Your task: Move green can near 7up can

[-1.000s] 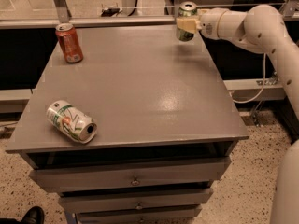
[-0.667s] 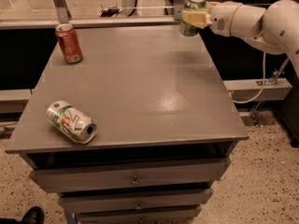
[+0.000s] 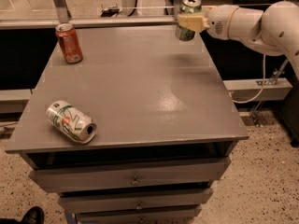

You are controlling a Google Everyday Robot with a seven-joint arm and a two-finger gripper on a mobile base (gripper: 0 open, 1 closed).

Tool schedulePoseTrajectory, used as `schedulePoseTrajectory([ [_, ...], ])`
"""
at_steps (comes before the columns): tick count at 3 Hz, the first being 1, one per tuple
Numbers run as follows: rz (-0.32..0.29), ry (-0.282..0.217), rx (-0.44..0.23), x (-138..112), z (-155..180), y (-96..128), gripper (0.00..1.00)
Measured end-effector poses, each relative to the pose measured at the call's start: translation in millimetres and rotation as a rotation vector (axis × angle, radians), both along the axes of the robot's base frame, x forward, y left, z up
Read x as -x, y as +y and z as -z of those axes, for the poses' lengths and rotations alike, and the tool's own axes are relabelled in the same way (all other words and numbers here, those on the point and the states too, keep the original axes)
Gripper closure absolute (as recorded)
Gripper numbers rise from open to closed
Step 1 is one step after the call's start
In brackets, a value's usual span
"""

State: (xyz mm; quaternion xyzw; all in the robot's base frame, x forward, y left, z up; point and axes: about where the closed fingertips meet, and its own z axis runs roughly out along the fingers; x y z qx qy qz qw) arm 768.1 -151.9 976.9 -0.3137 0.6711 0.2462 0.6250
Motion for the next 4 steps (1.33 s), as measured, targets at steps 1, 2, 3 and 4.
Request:
schedulePoseTrajectory([
  [1,-0.075,0.013,-0.018,37.0,1.4,21.4,1.0],
  [2,-0.218,0.066,-0.038,101.1,17.6,62.3,1.0],
  [3,-0.318,0.1,-0.045,139.3,28.1,89.1,1.0],
  [4,-0.441,0.147,-0.05,178.7,36.6,121.2,1.0],
])
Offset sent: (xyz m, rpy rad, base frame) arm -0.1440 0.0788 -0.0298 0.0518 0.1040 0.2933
